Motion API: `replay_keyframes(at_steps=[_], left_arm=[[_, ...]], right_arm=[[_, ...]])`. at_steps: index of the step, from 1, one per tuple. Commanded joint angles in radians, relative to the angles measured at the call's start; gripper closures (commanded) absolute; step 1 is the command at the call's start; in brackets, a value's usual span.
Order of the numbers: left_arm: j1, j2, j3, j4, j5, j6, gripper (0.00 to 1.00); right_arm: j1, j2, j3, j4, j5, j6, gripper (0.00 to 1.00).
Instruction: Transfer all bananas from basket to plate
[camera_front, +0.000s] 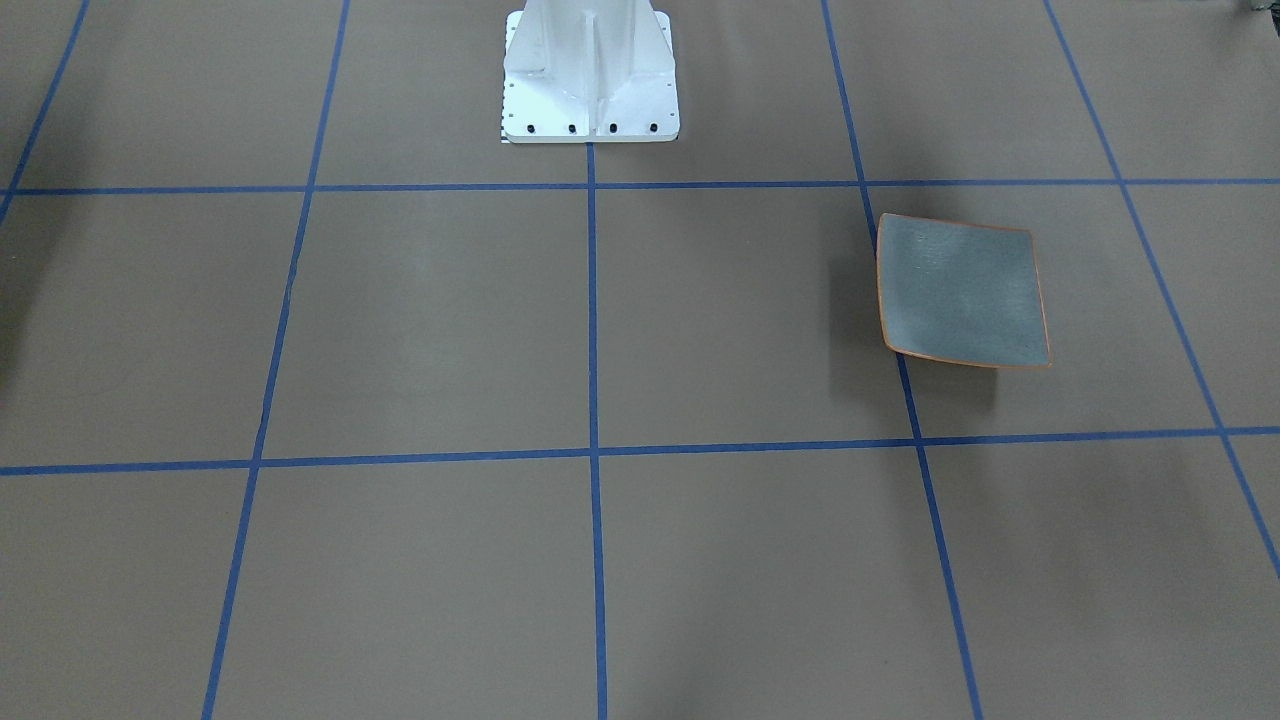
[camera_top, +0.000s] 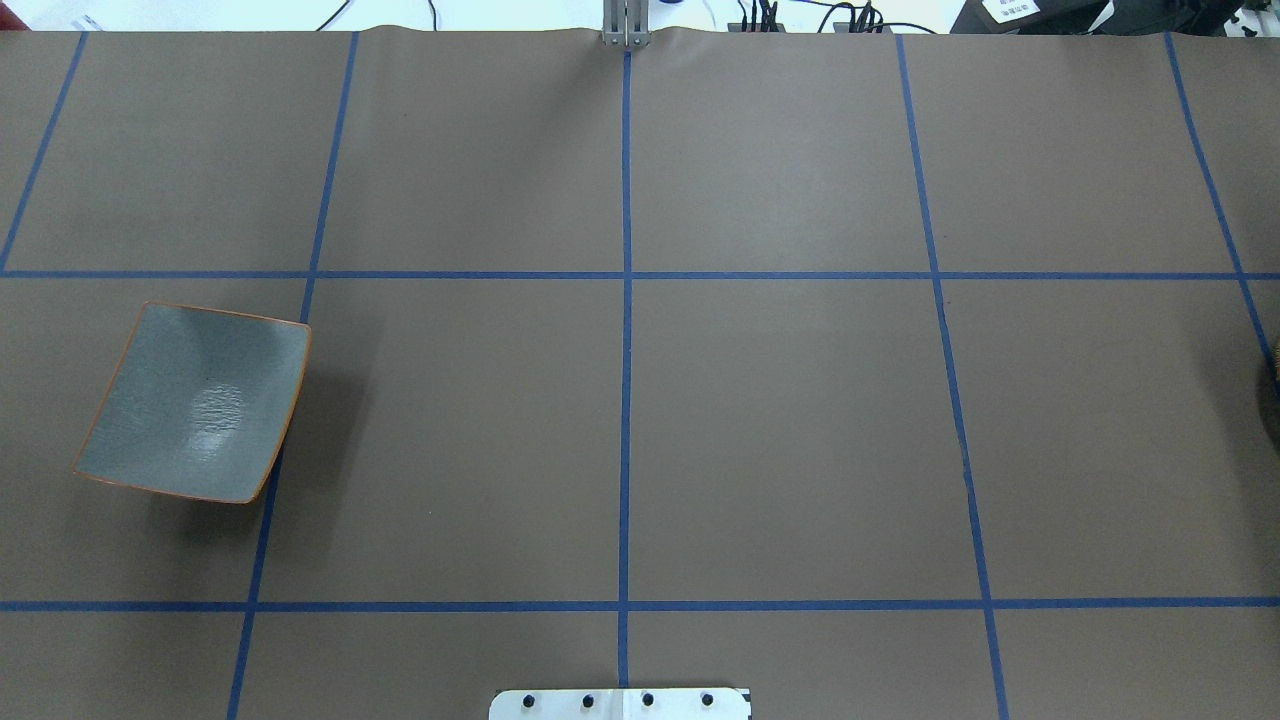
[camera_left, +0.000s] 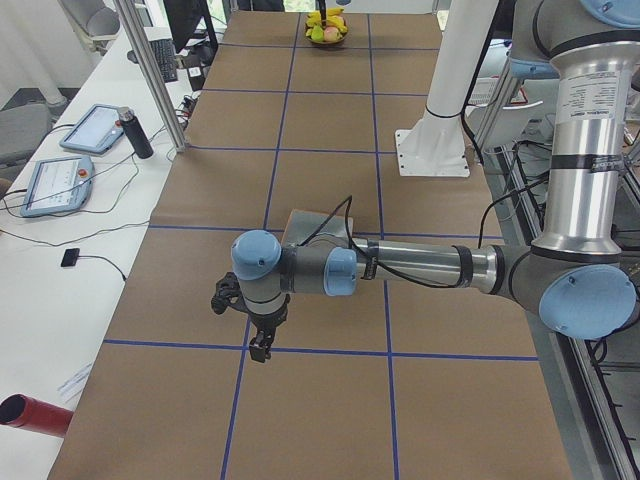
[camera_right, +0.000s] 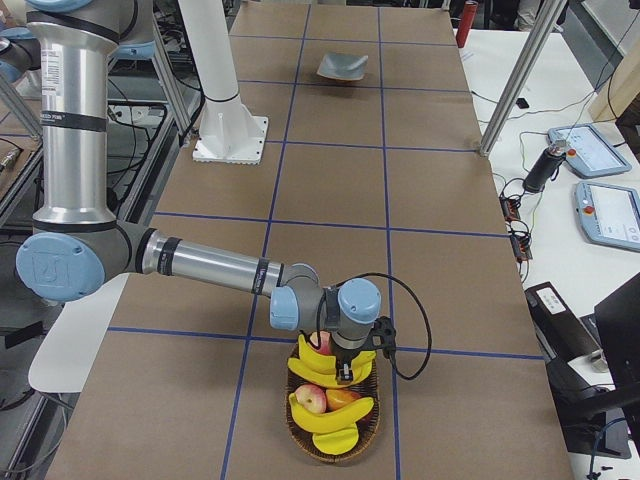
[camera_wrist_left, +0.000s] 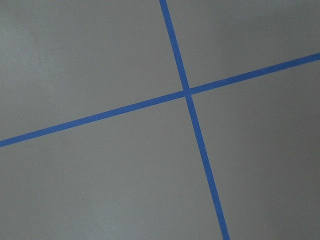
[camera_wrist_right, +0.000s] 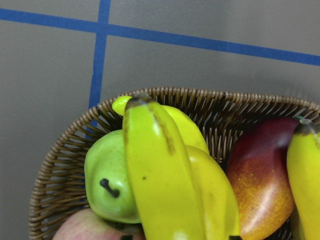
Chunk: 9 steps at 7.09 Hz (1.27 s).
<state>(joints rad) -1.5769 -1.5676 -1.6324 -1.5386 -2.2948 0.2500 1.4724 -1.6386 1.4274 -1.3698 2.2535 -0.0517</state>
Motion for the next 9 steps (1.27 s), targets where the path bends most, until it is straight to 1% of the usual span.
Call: replay_keyframes(at_steps=[1,2,3,4,5,6,8,9], left_arm=[[0.0,-0.002,0.002,0.0,0.0,-0.001,0.0],[0.0,-0.002,0.0,0.0,0.0,-0.001,0.0],[0.0,-0.005,0.0,0.0,0.0,-0.001,0.0],[0.0,-0.005,0.0,0.0,0.0,-0.001,0.0],[0.0,-0.005,0.0,0.0,0.0,-0.001,0.0],[0.0,-0.005,0.0,0.0,0.0,-0.001,0.0],[0.0,-0.012,0.0,0.001,0.0,-0.001,0.0],[0.0,-0.014,0.002,0.002,0.0,-0.001,0.0]], right_arm=[[-0.007,0.008,-0.002,0.0,-0.002,-0.007,0.37],[-0.01,0.008,-0.004,0.0,-0.002,-0.007,0.38],[-0.011,0.006,-0.004,0.0,-0.002,-0.014,0.47],[-0.007,0.006,-0.004,0.0,-0.002,-0.039,0.66],[-0.003,0.005,-0.002,0.001,0.0,-0.043,0.82],[0.012,0.005,-0.002,0.001,0.0,-0.045,0.93],[0.069,0.003,0.005,-0.002,0.008,-0.095,1.0],[0.116,0.003,0.019,-0.023,0.017,-0.121,1.0]])
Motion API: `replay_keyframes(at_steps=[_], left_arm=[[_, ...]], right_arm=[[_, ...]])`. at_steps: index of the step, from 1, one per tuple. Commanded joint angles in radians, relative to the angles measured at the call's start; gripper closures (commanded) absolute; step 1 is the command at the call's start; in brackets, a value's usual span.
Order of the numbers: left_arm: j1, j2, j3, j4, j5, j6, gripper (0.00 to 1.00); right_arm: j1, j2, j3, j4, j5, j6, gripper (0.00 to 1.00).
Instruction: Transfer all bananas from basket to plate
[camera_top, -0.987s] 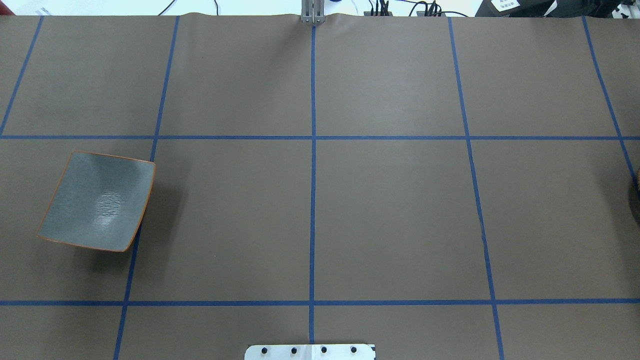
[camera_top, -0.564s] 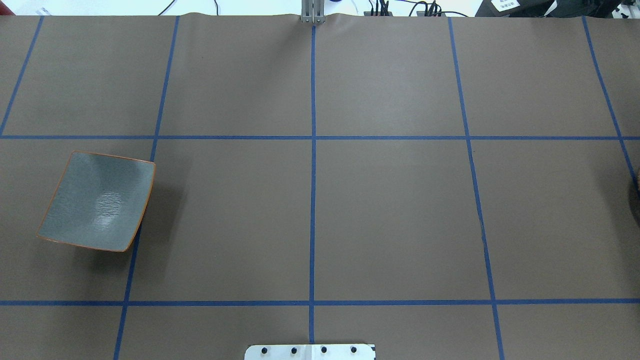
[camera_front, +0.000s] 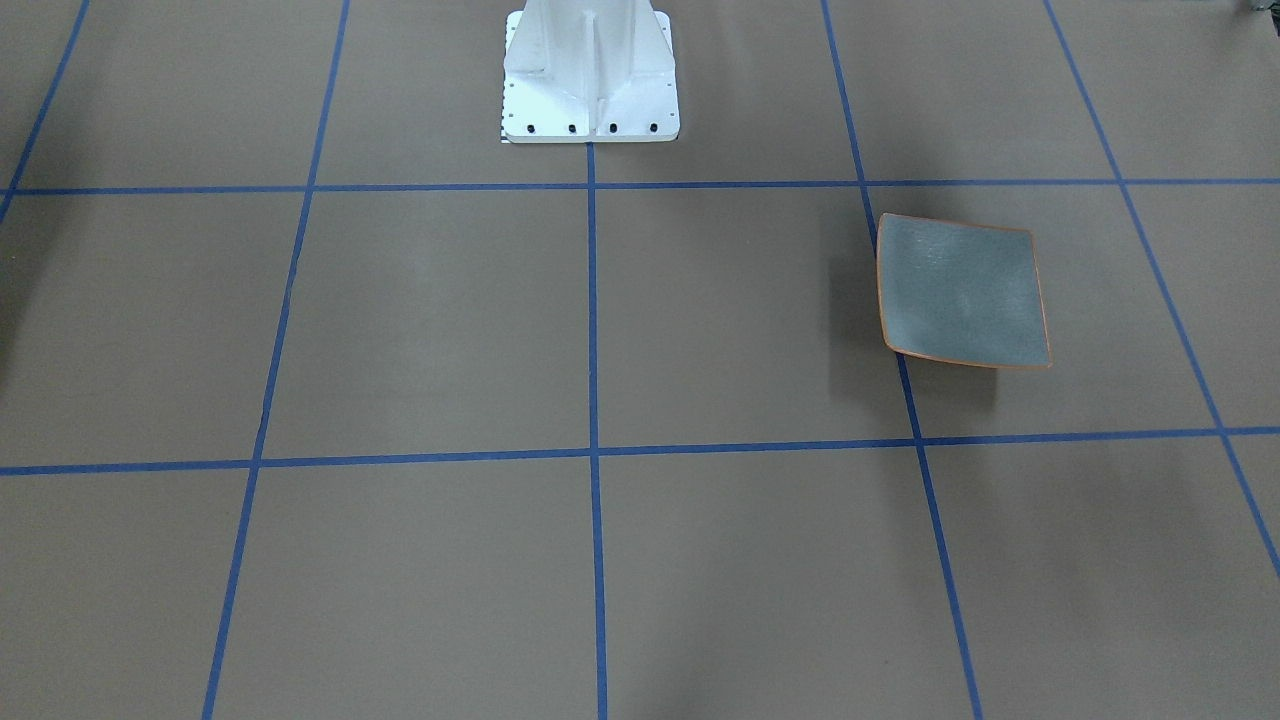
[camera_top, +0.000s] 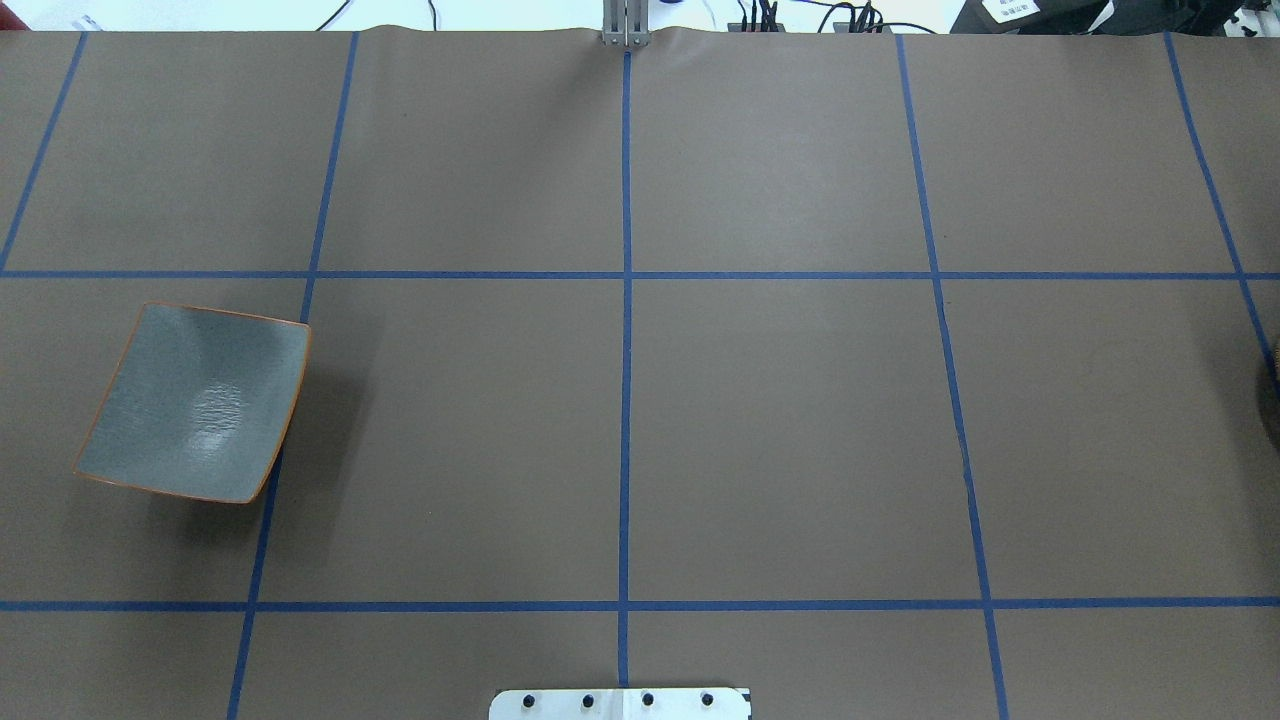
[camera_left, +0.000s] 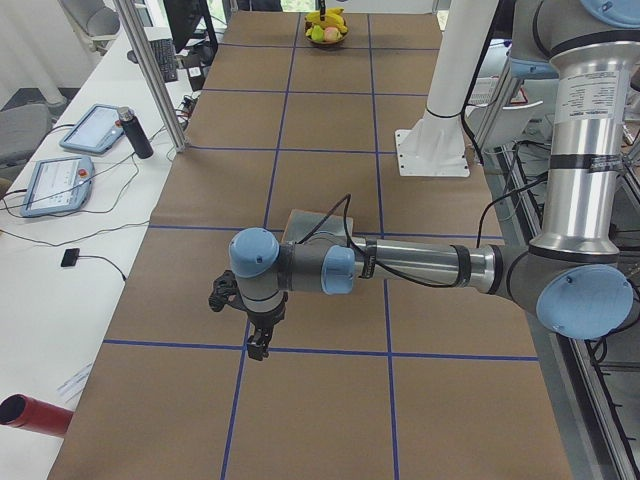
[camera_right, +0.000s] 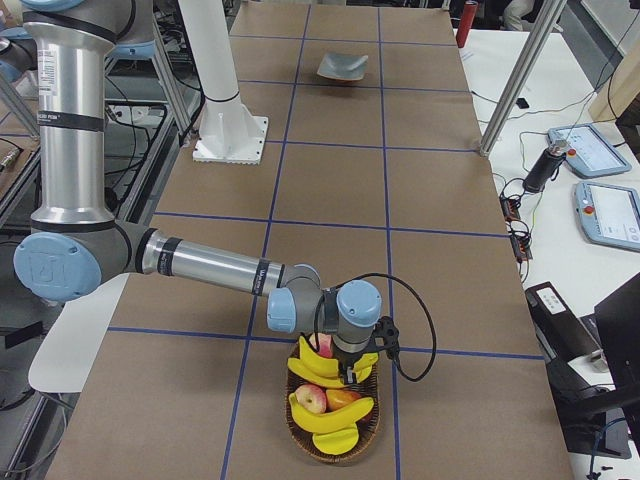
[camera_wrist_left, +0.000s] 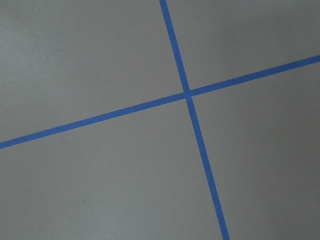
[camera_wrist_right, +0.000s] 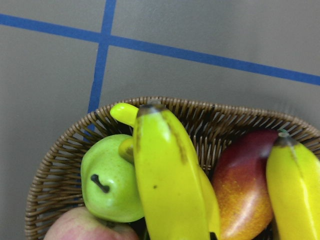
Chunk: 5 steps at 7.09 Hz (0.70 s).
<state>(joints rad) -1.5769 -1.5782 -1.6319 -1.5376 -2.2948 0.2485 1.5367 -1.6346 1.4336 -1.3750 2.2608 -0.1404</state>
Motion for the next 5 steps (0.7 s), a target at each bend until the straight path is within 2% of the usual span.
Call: replay_keyframes(at_steps=[1,2,4,5], left_arm=[[0.0,-0.005,0.001,0.001,0.0,0.0,0.0],[0.0,-0.005,0.0,-0.001,0.0,0.0,0.0],[0.0,-0.013,0.001,0.001,0.0,-0.002,0.0],[0.0,-0.017,0.001,0.001,-0.002,-0.014,0.0]], right_arm=[[0.09,-0.005,0.03,-0.022,0.047,-0.066,1.0],[0.13,0.004,0.028,-0.022,0.156,-0.065,1.0],[0.155,0.067,0.025,-0.024,0.259,-0.032,1.0],[0.154,0.129,0.027,-0.035,0.313,0.081,1.0]])
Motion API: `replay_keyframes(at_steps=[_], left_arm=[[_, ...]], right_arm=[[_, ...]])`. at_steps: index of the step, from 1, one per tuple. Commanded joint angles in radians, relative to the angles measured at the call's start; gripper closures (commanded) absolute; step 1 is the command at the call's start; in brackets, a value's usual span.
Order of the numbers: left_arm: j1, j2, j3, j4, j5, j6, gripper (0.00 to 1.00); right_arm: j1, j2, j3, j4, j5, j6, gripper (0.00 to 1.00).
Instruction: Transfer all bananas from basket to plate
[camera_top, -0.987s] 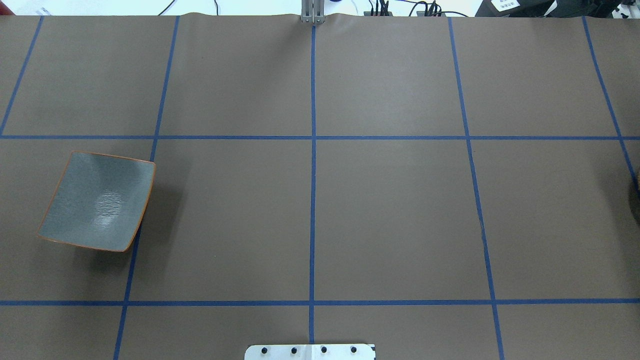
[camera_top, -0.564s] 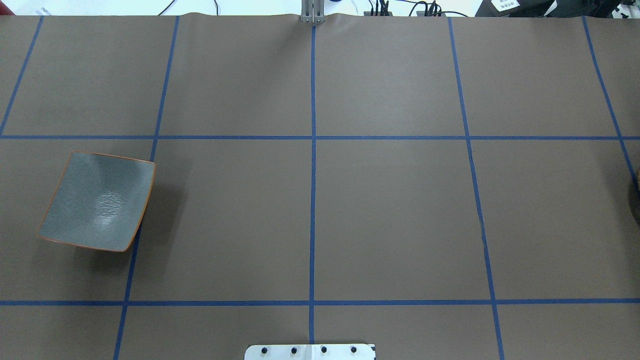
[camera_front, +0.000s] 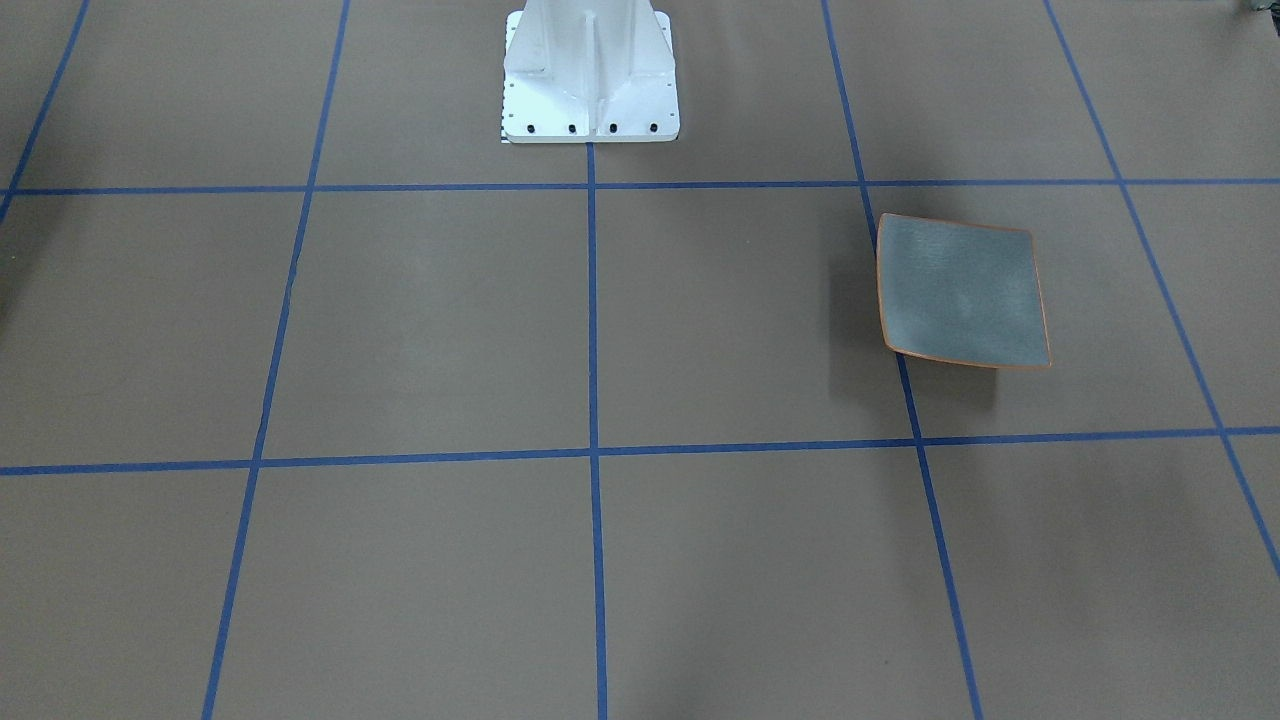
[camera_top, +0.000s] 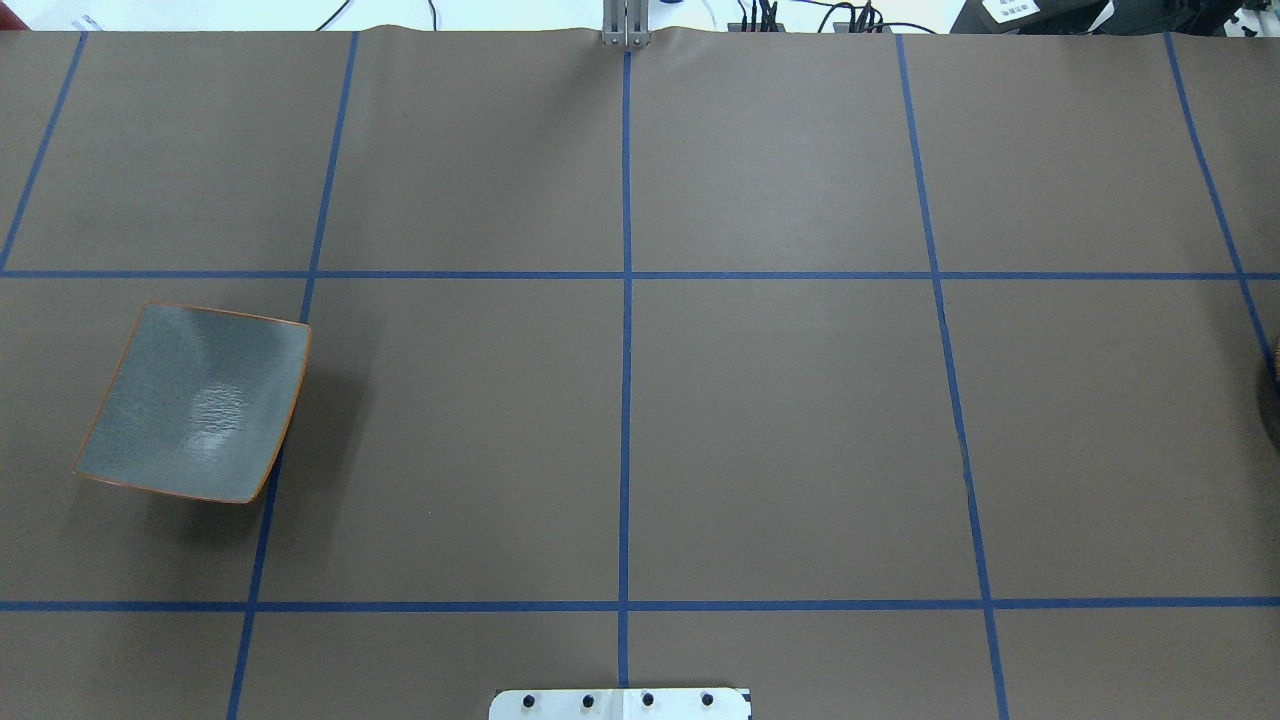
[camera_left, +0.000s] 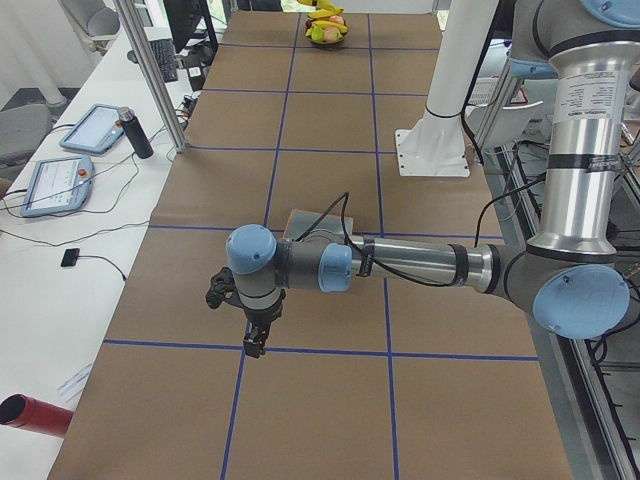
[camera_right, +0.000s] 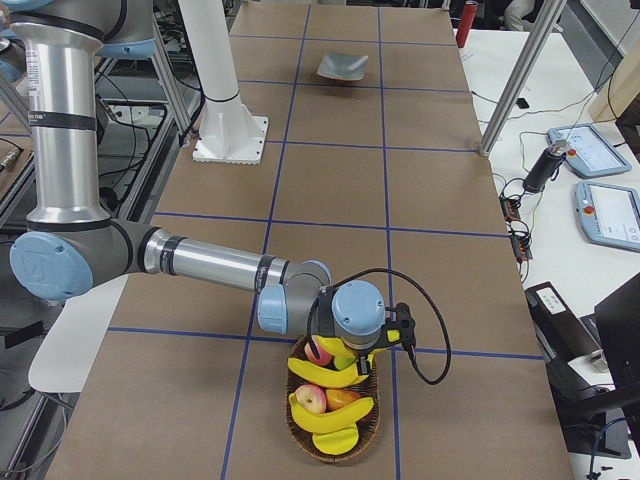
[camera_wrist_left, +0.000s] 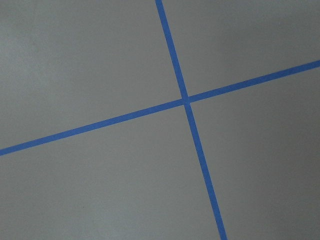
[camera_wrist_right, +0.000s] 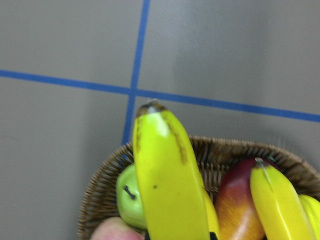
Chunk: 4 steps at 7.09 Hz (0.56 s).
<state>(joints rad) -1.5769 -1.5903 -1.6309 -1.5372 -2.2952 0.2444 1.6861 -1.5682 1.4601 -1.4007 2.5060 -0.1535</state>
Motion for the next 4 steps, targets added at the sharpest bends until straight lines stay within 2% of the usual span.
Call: replay_keyframes(at_steps=[1,2,4], left_arm=[[0.0,-0.017,-0.003,-0.001,-0.007,-0.049,0.0],[0.0,-0.036,-0.001,-0.001,-0.044,-0.084,0.0],[0.041,-0.094,-0.004,-0.003,-0.094,-0.236,0.0]], right_arm=[[-0.023,0.147,0.006,-0.009,0.132,0.242,1.0],[-0.093,0.189,0.044,-0.004,0.154,0.376,1.0],[-0.236,0.288,0.147,-0.003,0.143,0.707,1.0]])
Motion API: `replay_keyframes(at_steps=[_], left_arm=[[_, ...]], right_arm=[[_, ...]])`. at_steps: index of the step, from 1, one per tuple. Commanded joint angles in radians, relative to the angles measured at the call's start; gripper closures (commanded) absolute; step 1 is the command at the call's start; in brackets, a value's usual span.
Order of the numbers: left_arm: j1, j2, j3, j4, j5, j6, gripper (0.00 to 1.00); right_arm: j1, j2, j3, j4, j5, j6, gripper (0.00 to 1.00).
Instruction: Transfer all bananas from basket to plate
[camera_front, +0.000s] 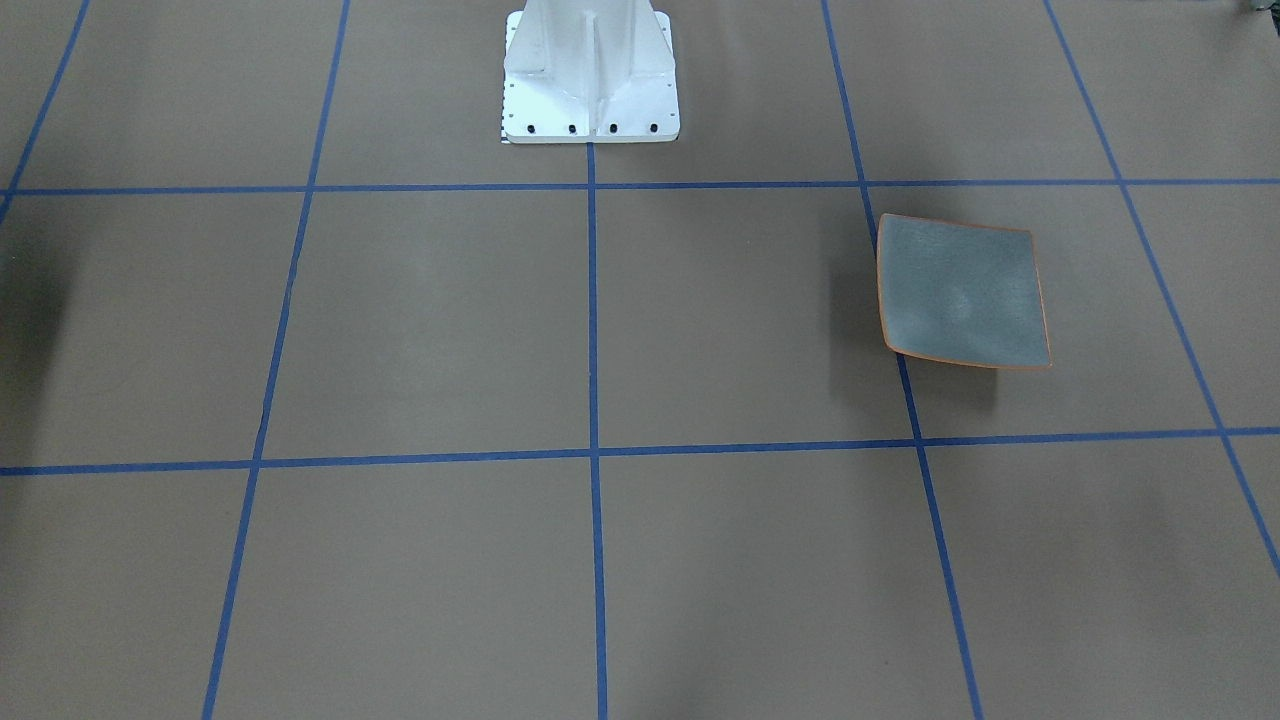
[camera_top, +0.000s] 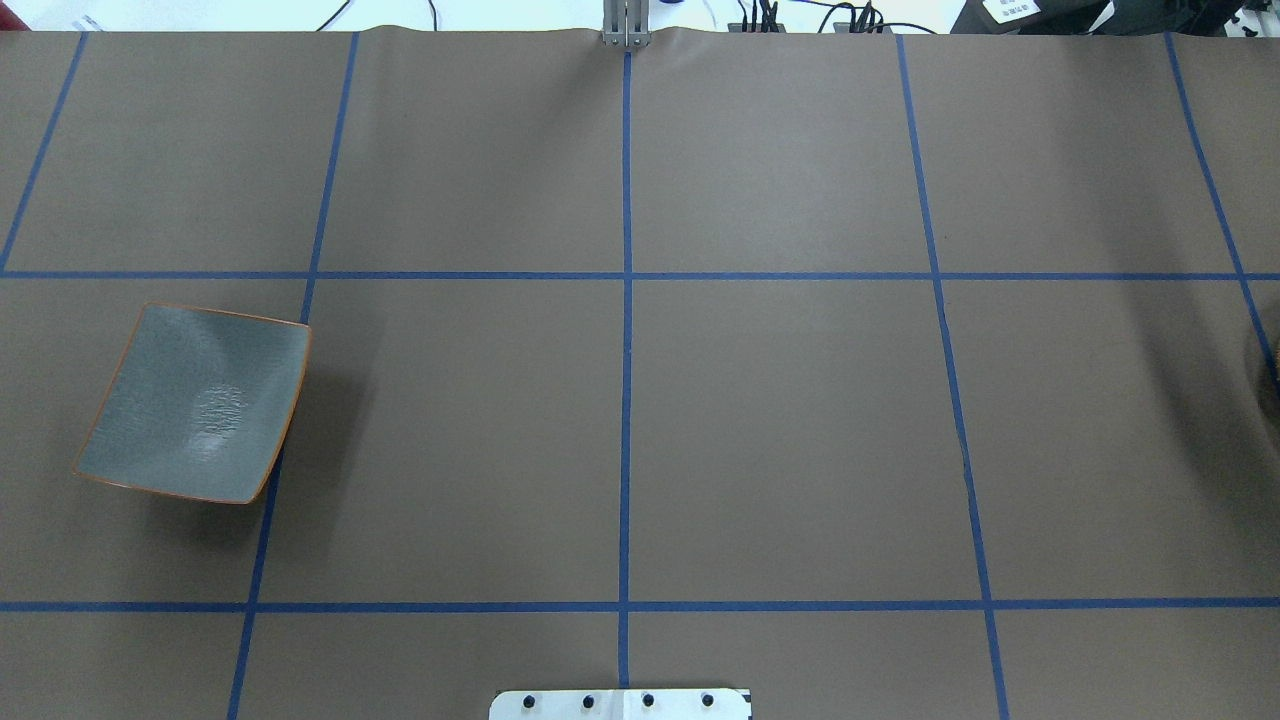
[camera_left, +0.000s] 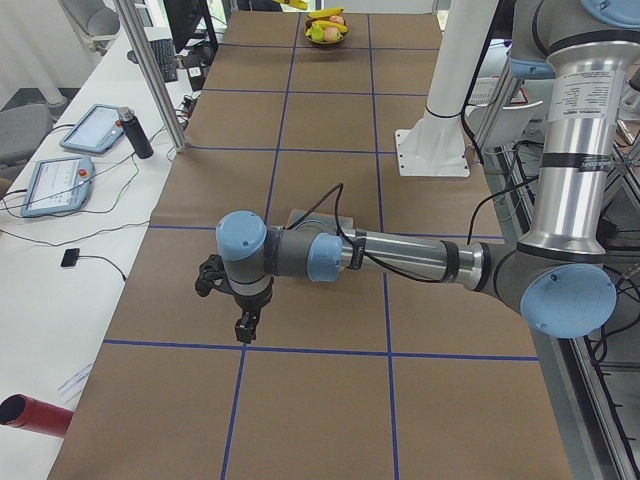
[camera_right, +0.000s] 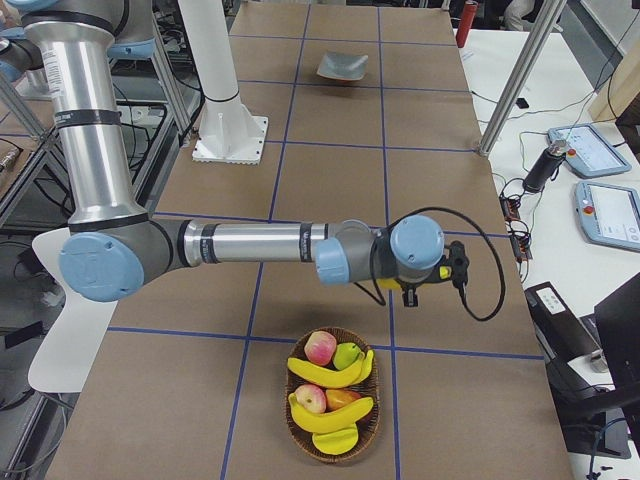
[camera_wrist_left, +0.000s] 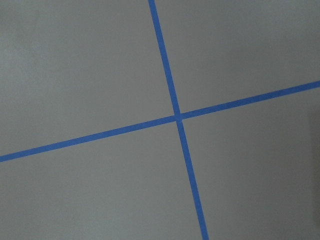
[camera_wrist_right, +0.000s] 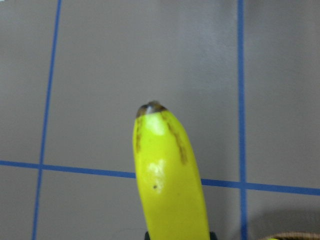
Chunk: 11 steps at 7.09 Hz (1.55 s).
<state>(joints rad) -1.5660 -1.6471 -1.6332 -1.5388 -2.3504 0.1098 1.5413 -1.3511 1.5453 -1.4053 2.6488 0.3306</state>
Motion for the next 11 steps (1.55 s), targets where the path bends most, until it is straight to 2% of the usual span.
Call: replay_keyframes(at_steps=[1,2,3,6,7,8,9,11], left_arm=[[0.065,-0.083,-0.005,-0.003,-0.074,-0.193,0.0],[0.09,-0.139,-0.007,-0.001,-0.107,-0.278,0.0],[0.127,-0.186,-0.032,-0.015,-0.16,-0.411,0.0],[0.308,-0.357,-0.112,-0.148,-0.185,-0.993,0.0],[0.38,-0.393,-0.129,-0.208,-0.185,-1.119,0.0],[0.458,-0.417,-0.132,-0.319,-0.181,-1.285,0.0],[0.477,-0.434,-0.129,-0.421,-0.179,-1.434,0.0],[0.498,-0.5,-0.128,-0.527,-0.176,-1.709,0.0]], right_arm=[[-0.165,0.111,0.112,0.003,-0.006,0.383,1.0],[-0.229,0.163,0.148,0.005,-0.016,0.521,1.0],[-0.304,0.2,0.195,0.005,-0.068,0.676,1.0],[-0.482,0.305,0.26,0.006,-0.192,0.95,1.0],[-0.538,0.306,0.288,0.006,-0.234,0.988,1.0],[-0.584,0.308,0.321,0.006,-0.266,1.048,1.0],[-0.627,0.308,0.363,0.006,-0.309,1.106,1.0],[-0.71,0.334,0.406,0.006,-0.369,1.224,1.0]])
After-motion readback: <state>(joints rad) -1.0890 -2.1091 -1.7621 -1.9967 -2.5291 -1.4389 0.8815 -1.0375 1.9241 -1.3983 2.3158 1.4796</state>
